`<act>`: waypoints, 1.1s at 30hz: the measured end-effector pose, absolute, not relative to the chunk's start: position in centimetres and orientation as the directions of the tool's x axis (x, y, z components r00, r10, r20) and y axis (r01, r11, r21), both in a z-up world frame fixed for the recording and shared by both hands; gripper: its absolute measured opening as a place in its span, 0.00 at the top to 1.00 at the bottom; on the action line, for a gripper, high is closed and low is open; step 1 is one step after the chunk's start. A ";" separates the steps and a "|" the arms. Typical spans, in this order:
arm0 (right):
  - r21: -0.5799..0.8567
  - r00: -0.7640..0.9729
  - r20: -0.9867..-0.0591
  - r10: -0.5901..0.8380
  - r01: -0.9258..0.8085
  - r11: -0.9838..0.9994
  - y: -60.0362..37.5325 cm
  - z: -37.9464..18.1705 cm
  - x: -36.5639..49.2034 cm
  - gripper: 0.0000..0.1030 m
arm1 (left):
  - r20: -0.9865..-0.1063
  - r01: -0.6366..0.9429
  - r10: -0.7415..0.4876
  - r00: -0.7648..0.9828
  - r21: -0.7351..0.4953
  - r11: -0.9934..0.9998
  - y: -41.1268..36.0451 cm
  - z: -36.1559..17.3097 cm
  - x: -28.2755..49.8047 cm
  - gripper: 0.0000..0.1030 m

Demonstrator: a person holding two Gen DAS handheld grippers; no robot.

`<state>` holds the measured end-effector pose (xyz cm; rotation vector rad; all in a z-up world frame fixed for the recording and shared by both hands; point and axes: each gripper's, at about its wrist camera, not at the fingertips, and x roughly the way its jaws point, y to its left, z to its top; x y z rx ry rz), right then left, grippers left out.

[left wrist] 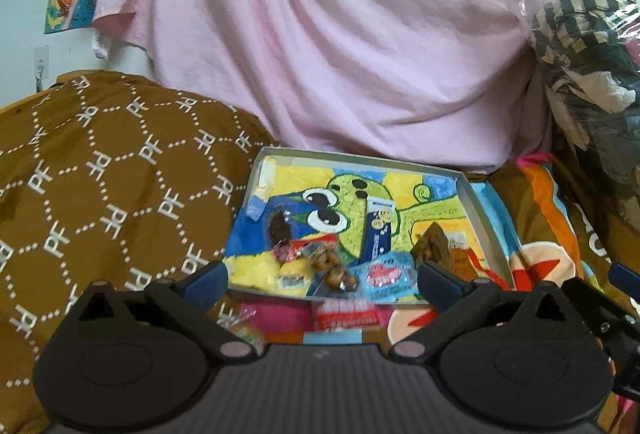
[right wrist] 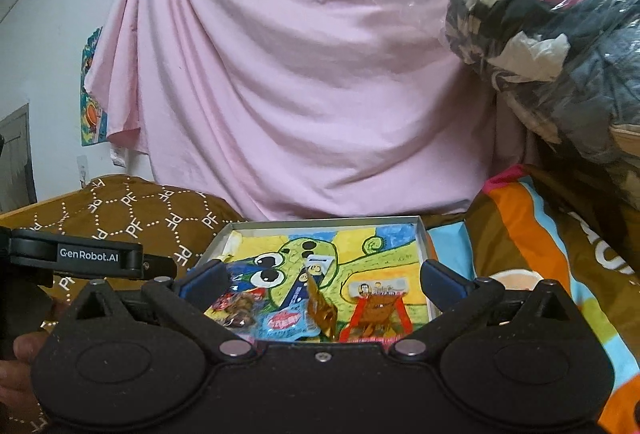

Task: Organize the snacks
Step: 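Withdraw both tools from the tray toward the remaining snacks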

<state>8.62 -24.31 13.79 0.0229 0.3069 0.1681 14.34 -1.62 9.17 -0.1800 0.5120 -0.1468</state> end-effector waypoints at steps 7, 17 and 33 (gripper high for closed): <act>0.048 0.936 -0.315 0.158 -0.150 0.988 -23.9 12.9 5.0 0.01 | -0.487 0.091 -0.177 0.855 -0.194 0.977 -0.8 8.1 11.3 0.00; -0.007 0.927 -0.346 0.141 -0.153 0.988 -23.3 11.0 1.1 0.01 | -0.530 0.061 -0.136 0.837 -0.158 0.986 -0.1 5.7 7.8 0.00; -0.008 0.832 -0.537 0.143 -0.175 0.985 -23.3 6.7 0.4 0.01 | -0.649 0.035 -0.091 0.756 -0.099 0.994 1.6 -0.1 6.9 0.00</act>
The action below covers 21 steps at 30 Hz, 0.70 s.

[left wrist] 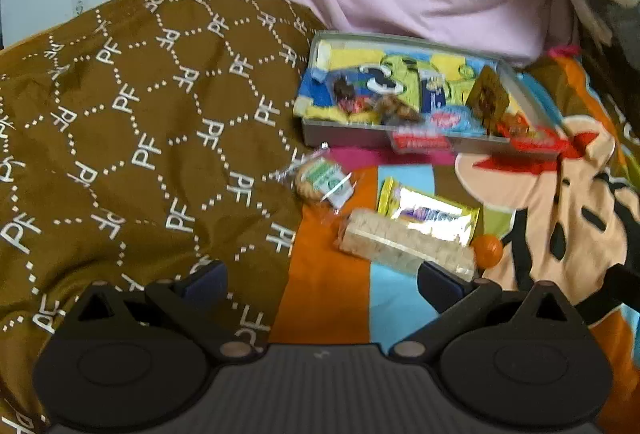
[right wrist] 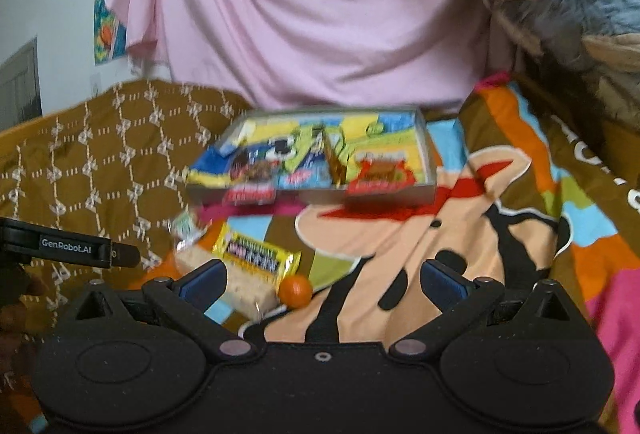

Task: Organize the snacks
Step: 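Withdraw both tools from the tray toward the remaining snacks, then move the left tool to the white nougat bar while the right tool approaches the tangerine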

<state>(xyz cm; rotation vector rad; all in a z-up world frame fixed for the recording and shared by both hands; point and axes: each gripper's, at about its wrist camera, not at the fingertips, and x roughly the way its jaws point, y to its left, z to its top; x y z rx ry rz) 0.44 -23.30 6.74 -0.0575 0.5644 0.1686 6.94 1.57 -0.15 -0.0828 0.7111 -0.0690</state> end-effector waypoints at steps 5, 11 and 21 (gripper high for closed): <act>-0.027 0.783 -0.609 0.129 -0.183 0.983 -22.8 5.2 1.4 0.01 | -0.673 0.046 -0.097 0.734 -0.093 0.995 1.5 -1.3 7.2 0.00; -0.016 0.737 -0.664 0.126 -0.183 0.983 -22.6 4.1 2.2 0.01 | -0.693 0.068 -0.121 0.711 -0.103 0.992 1.6 -1.9 7.6 0.00; -0.032 0.707 -0.696 0.121 -0.199 0.979 -22.1 3.0 3.4 0.01 | -0.710 0.089 -0.147 0.688 -0.118 0.989 1.2 -2.3 9.1 0.00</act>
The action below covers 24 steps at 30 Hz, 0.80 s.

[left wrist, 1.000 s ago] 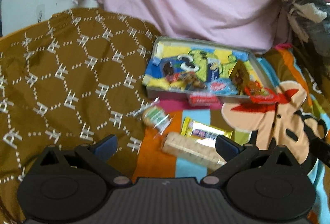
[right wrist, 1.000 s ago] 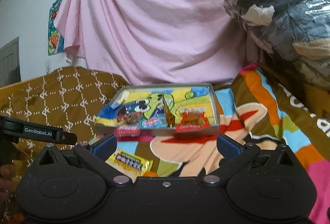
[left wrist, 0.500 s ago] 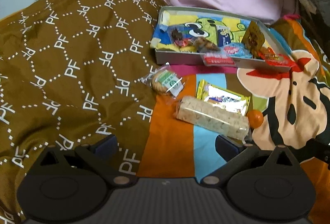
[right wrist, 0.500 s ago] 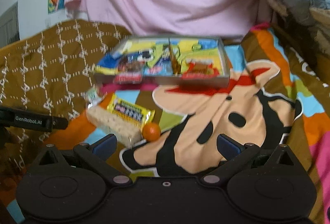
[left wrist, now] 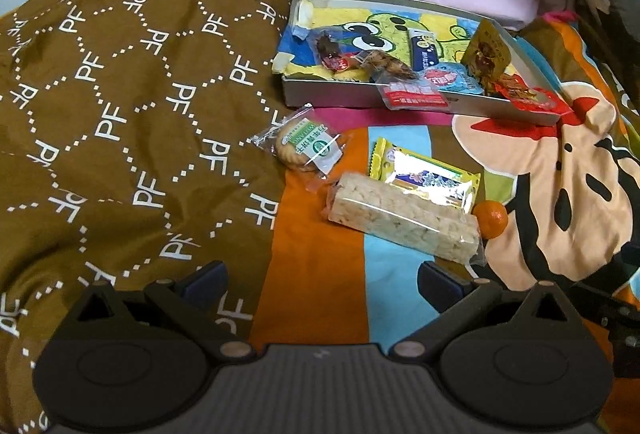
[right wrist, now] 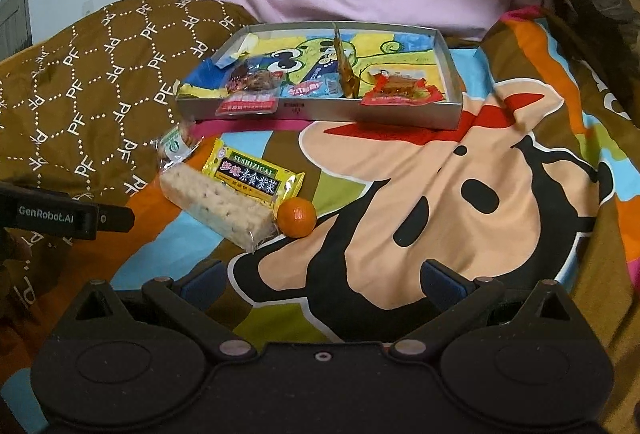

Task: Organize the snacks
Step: 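Move the left tool to the white nougat bar while the right tool approaches the tangerine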

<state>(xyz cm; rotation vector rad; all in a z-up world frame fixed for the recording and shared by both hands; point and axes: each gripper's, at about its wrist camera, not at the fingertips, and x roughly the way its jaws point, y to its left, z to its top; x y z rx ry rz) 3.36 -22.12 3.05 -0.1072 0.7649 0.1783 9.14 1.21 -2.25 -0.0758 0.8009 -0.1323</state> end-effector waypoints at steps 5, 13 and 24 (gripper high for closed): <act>-0.076 0.715 -0.690 0.109 -0.221 0.972 -22.0 2.5 4.2 0.01 | -0.713 0.084 -0.155 0.684 -0.134 0.987 1.0 -2.4 10.4 0.00; -0.116 0.733 -0.671 0.111 -0.251 0.961 -22.0 1.3 6.0 0.01 | -0.706 0.099 -0.156 0.690 -0.122 0.988 0.6 -2.9 12.3 0.00; -0.085 0.729 -0.679 0.087 -0.195 0.977 -22.7 -0.3 9.3 0.01 | -0.695 0.239 -0.185 0.695 -0.019 0.971 0.1 -3.3 14.6 0.00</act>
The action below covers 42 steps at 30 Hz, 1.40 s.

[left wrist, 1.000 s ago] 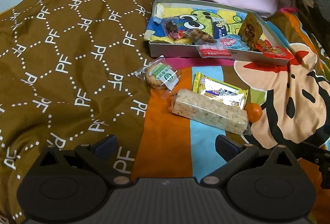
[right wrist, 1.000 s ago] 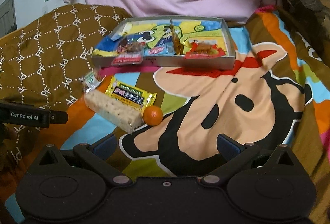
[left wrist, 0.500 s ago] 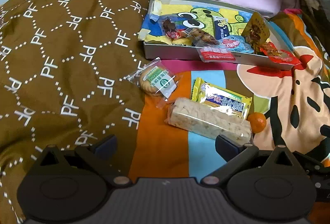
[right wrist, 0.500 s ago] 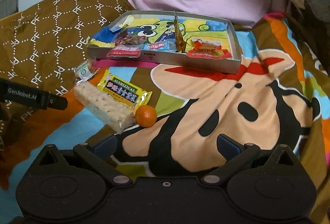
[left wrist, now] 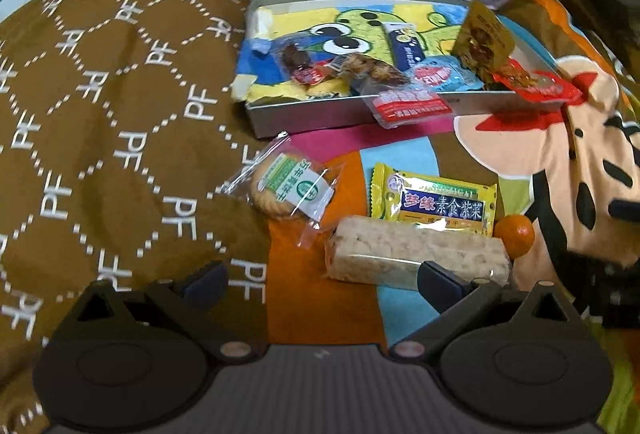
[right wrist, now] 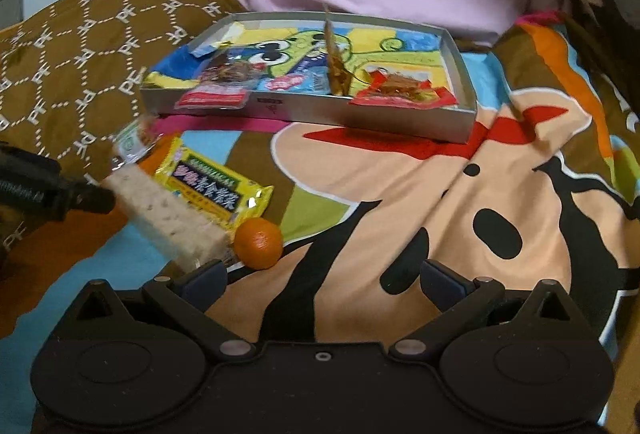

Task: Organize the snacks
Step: 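Move the left tool to the white nougat bar while the right tool approaches the tangerine, then grasp the white nougat bar with the left tool while the right tool closes on the tangerine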

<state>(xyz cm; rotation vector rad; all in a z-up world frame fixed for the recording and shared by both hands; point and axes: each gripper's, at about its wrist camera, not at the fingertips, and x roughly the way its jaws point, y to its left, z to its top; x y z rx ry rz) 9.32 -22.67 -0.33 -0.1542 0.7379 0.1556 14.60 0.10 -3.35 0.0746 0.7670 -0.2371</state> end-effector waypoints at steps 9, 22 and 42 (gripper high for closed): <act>-0.033 0.706 -0.688 0.170 -0.264 0.964 -22.0 -1.5 11.0 0.21 | -0.690 0.307 -0.264 0.674 -0.064 0.949 0.2 -3.7 15.4 0.00; 0.005 0.685 -0.695 0.220 -0.302 0.953 -20.7 -2.6 12.5 0.48 | -0.671 0.371 -0.345 0.656 -0.111 0.922 -1.4 -3.6 18.2 0.00; 0.085 0.610 -0.759 0.229 -0.256 0.963 -23.4 -0.2 12.1 0.69 | -0.735 0.638 -0.472 0.487 -0.070 0.767 -3.1 -4.4 13.8 0.00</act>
